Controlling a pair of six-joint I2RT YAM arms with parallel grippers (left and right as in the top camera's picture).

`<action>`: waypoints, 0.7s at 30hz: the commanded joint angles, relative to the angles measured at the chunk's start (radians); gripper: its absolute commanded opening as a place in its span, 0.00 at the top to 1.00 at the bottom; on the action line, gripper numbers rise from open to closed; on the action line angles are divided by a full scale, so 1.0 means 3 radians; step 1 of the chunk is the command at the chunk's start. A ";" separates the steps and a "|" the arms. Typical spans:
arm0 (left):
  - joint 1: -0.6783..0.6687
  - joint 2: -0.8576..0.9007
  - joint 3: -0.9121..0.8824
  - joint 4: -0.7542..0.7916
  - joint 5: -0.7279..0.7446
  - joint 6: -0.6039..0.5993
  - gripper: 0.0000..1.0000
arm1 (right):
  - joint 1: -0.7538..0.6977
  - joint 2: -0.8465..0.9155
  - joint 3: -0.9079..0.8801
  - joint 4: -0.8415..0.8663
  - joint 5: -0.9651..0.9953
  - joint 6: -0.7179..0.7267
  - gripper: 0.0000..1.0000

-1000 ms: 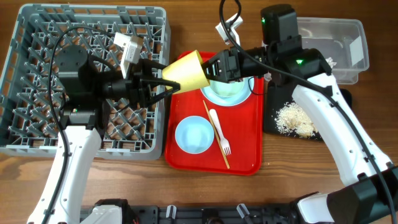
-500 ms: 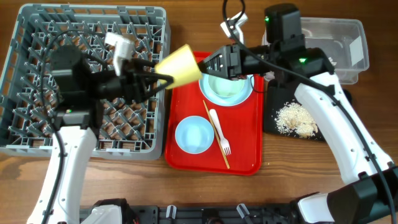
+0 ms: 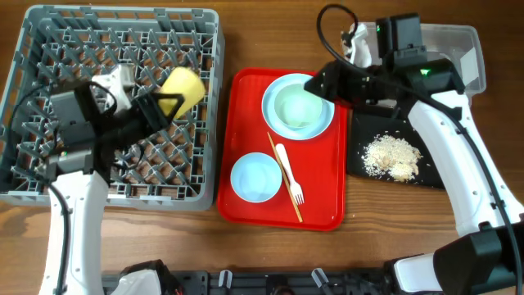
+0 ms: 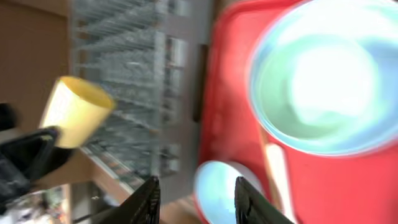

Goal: Sort waste into correct bins and load items into the dishwasher rack
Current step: 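Place the yellow cup upside down in the dish rack with the left gripper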

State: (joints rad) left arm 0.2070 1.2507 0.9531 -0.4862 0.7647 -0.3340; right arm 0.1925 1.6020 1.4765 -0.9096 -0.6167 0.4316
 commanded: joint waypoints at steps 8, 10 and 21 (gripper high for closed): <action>0.0047 -0.0375 0.0738 -0.1709 -0.1845 -0.0058 0.96 | -0.0046 -0.0142 0.0034 -0.0676 0.1623 -0.0403 0.60; 0.0047 -0.0375 0.0764 -0.1855 -0.1873 -0.0056 0.96 | -0.0070 -0.0223 0.0034 -0.0795 0.1910 -0.0401 0.60; 0.0047 -0.0207 0.0764 -0.2257 -0.2441 -0.0057 0.96 | -0.0191 -0.0378 0.0017 -0.0999 0.2242 -0.0393 0.32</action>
State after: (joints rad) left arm 0.2127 1.1545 1.1683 -1.1595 0.0925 -0.3462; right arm 0.1379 1.4944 1.4765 -1.2083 0.0051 0.3225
